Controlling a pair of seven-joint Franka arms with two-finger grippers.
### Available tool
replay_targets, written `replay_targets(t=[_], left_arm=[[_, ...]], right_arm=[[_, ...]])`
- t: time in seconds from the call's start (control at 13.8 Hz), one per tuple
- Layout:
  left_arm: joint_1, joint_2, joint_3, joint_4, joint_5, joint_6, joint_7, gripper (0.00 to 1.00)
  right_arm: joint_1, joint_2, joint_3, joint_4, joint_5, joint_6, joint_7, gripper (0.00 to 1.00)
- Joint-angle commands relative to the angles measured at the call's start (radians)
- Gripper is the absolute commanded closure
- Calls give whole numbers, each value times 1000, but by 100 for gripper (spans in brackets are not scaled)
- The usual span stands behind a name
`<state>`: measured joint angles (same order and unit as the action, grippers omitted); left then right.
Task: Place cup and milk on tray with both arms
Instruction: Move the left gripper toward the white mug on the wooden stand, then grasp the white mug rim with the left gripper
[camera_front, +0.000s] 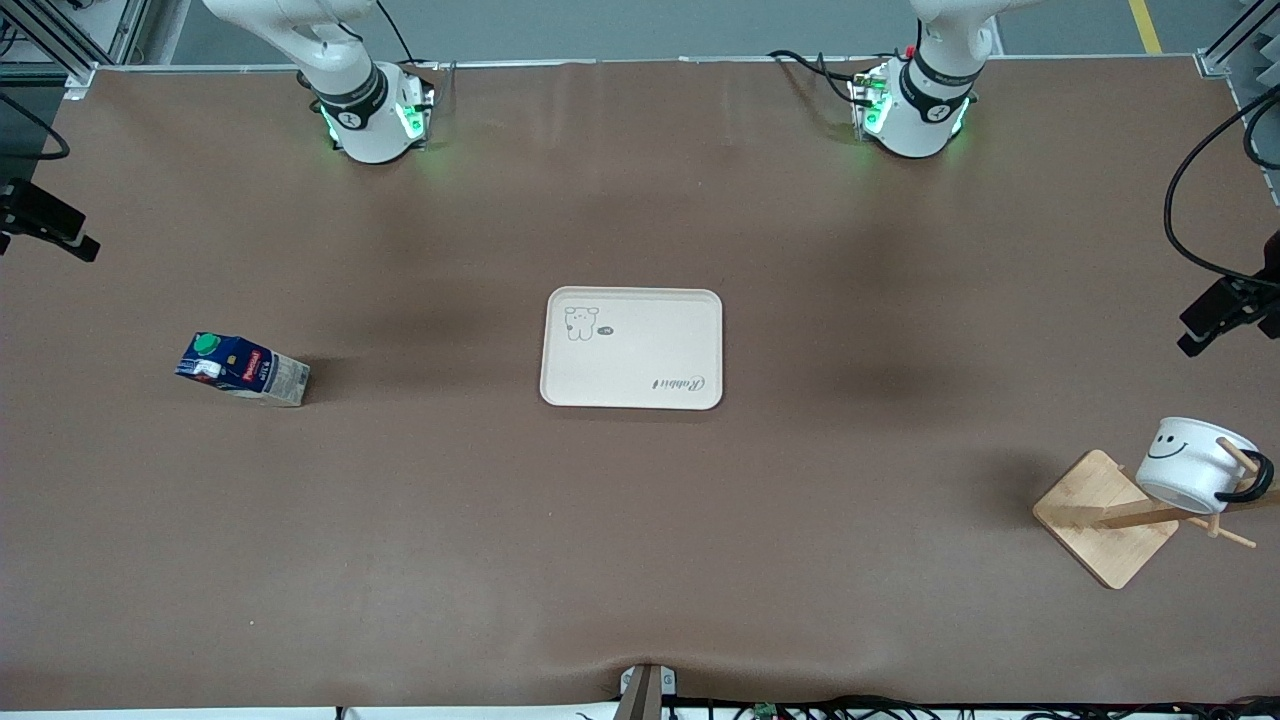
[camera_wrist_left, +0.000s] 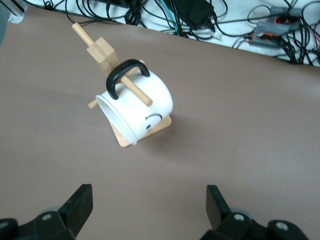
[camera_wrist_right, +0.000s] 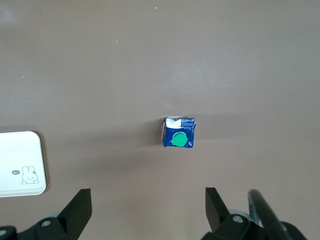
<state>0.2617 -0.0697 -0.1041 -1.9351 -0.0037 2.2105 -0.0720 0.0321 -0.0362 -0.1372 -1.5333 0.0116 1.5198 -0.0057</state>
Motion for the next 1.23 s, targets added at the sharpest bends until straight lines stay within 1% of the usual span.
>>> replay_targets(t=[0.0, 0.15, 0.29, 0.44, 0.94, 1.16], left_arm=[[21, 14, -8, -68, -31, 141, -2, 0], [21, 43, -8, -108, -68, 251, -2, 0], [28, 76, -8, -148, -71, 365, 12, 0], [34, 120, -8, -153, -71, 461, 12, 0], [33, 231, -9, -143, -70, 649, 12, 0], [33, 264, -11, -140, -70, 702, 12, 0]], right_arm=[[-9, 7, 5, 15, -9, -3, -3, 0], [-11, 10, 5, 15, -9, -3, -3, 0], [-9, 15, 5, 15, -9, -3, -3, 0], [-11, 15, 5, 15, -9, -3, -3, 0], [-11, 21, 4, 15, -7, -4, -3, 0], [-11, 24, 4, 15, -7, -4, -2, 0]])
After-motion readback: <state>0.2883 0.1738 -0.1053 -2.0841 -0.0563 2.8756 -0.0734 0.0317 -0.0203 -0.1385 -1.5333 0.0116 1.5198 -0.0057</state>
